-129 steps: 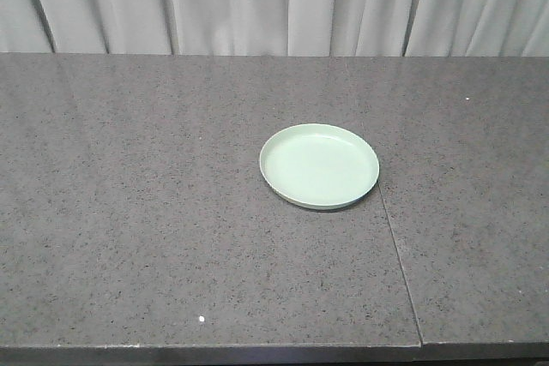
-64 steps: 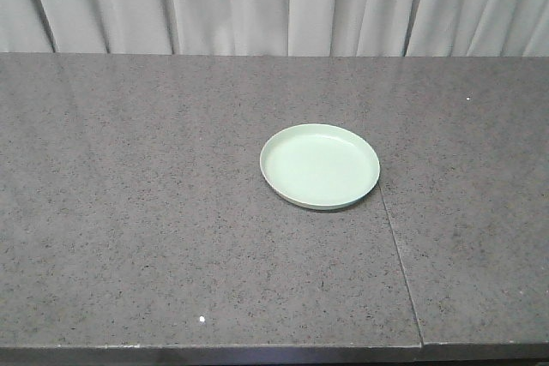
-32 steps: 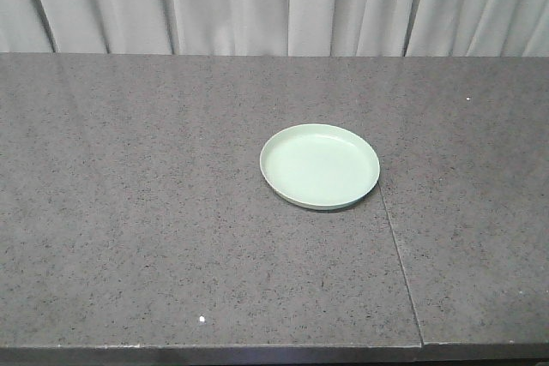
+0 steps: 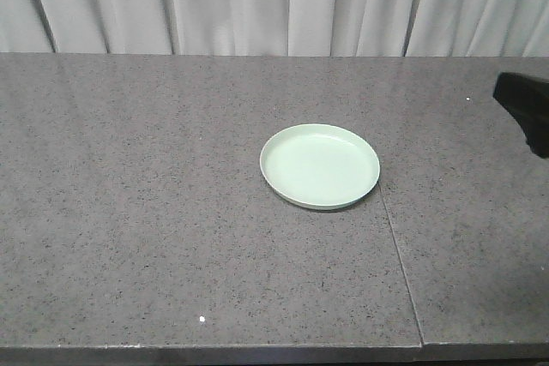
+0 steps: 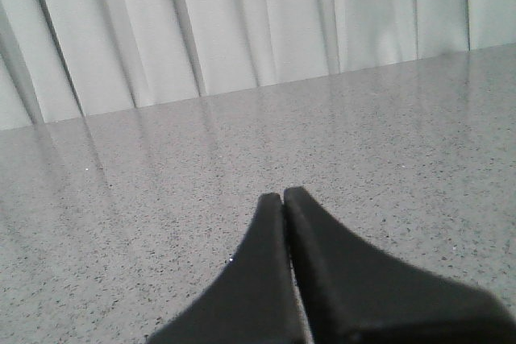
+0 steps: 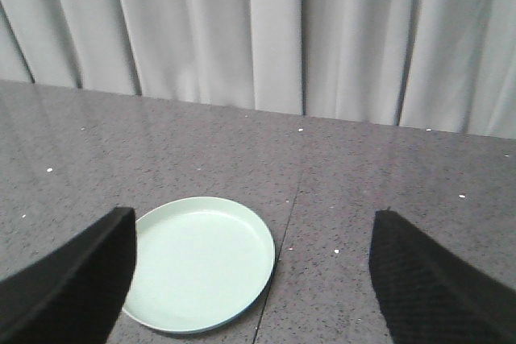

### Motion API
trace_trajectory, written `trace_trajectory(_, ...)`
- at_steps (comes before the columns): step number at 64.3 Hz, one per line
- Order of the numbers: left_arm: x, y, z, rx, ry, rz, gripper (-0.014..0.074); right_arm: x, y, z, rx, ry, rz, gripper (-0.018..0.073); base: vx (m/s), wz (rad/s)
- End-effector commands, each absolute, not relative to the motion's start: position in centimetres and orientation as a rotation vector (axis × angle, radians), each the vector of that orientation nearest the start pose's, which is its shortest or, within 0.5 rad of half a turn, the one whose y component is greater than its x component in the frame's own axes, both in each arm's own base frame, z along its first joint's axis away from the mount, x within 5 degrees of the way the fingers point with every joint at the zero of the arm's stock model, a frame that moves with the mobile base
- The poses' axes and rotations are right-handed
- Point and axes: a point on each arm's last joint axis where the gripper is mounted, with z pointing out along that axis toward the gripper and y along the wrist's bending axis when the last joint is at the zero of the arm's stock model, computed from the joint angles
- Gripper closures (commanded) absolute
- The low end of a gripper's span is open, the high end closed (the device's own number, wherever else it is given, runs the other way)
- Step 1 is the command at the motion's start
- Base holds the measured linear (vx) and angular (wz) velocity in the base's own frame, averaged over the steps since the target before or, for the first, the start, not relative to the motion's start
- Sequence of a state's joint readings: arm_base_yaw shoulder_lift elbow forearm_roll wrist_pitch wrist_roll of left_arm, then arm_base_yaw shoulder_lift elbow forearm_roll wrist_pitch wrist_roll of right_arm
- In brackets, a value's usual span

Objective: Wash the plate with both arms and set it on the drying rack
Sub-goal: 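Lower the right gripper and close it on the plate's rim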

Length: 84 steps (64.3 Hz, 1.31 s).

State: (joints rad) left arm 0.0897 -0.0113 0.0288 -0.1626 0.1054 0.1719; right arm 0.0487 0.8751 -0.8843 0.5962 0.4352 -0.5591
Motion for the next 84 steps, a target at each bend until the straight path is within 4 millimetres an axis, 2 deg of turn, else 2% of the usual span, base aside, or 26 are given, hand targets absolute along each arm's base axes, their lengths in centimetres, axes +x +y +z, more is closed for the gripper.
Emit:
trace_trajectory(1,5.4,0.4,21.1,-0.059,1.489,0.061,0.0603,20.4,3.5,41.6,-0.255,1.801,0.275,-0.0014,0.00,0.00)
trace_trajectory(10,5.4,0.4,21.1,-0.059,1.489,0.061,0.0603,24.4,4.6,43.4,-0.357,1.879,0.340,-0.0008,0.00,0.00)
trace_trajectory(21,5.4,0.4,21.1,-0.059,1.489,0.061,0.0603,30.2,8.1,42.9,-0.495,1.963,0.378,-0.0008,0.00,0.00)
trace_trajectory(28,5.4,0.4,21.1,-0.059,1.489,0.061,0.0603,34.1,9.4,40.6,-0.472,2.094,0.363,-0.0008,0.00,0.00)
trace_trajectory(34,5.4,0.4,21.1,-0.059,1.489,0.061,0.0603,37.2,9.5,37.9,-0.416,2.237,0.328,-0.0008,0.00,0.00)
trace_trajectory(36,5.4,0.4,21.1,-0.059,1.489,0.061,0.0603,37.9,9.5,37.6,-0.405,2.258,0.311,-0.0008,0.00,0.00)
trace_trajectory(43,5.4,0.4,21.1,-0.059,1.489,0.061,0.0603,40.7,9.5,34.6,-0.383,2.377,0.241,-0.0008,0.00,0.00)
trace_trajectory(52,5.4,0.4,21.1,-0.059,1.489,0.061,0.0603,43.0,9.4,31.9,-0.339,2.486,0.169,-0.0008,0.00,0.00)
trace_trajectory(61,5.4,0.4,21.1,-0.059,1.489,0.061,0.0603,44.4,9.5,30.0,-0.352,2.549,0.144,-0.0008,0.00,0.00)
trace_trajectory(75,5.4,0.4,21.1,-0.059,1.489,0.061,0.0603,45.6,9.6,27.0,-0.341,2.633,0.125,-0.0008,0.00,0.00)
trace_trajectory(84,5.4,0.4,21.1,-0.059,1.489,0.061,0.0603,45.8,9.5,25.8,-0.353,2.673,0.099,-0.0007,0.00,0.00)
